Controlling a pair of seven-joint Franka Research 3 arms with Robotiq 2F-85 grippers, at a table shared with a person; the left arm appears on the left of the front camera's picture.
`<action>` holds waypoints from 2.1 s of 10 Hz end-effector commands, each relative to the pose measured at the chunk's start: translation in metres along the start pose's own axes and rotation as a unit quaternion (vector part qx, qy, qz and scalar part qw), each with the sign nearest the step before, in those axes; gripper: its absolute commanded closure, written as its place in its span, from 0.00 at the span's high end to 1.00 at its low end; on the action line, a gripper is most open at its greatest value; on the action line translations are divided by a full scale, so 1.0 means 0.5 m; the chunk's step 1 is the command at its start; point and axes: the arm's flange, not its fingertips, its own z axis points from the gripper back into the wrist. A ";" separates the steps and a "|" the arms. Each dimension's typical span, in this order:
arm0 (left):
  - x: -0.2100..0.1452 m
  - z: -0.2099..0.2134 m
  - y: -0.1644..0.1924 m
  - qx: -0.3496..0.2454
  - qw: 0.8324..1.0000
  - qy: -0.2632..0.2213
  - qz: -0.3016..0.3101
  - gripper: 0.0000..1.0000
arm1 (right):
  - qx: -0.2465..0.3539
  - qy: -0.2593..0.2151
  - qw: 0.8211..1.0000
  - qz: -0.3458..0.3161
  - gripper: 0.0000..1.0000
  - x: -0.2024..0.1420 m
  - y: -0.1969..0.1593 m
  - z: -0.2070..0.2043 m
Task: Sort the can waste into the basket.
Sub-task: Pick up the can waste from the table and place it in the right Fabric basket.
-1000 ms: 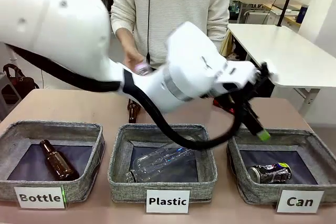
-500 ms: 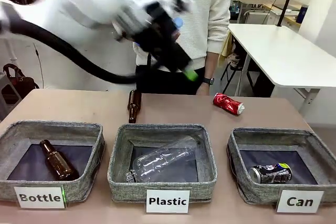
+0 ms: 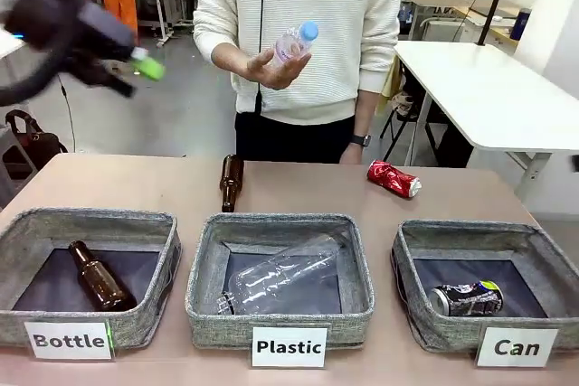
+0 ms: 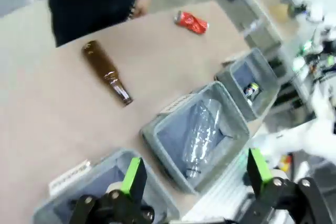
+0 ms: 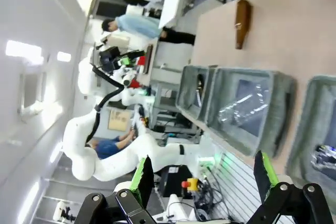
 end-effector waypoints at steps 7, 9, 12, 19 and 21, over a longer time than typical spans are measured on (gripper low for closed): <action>-0.218 0.194 0.396 -0.164 0.952 -0.185 0.183 1.00 | 0.045 -0.024 0.985 -0.166 1.00 0.086 -0.044 -0.083; -0.225 0.159 0.426 -0.166 0.955 -0.163 0.184 1.00 | 0.063 -0.023 0.985 -0.160 1.00 0.076 -0.057 -0.098; -0.237 0.194 0.413 -0.155 0.951 -0.180 0.198 1.00 | 0.063 -0.023 0.985 -0.160 1.00 0.076 -0.057 -0.098; -0.237 0.194 0.413 -0.155 0.951 -0.180 0.198 1.00 | 0.056 -0.024 0.985 -0.159 1.00 0.078 -0.058 -0.095; -0.237 0.194 0.413 -0.155 0.951 -0.180 0.198 1.00 | -0.025 0.056 0.995 -0.072 1.00 0.185 -0.028 -0.147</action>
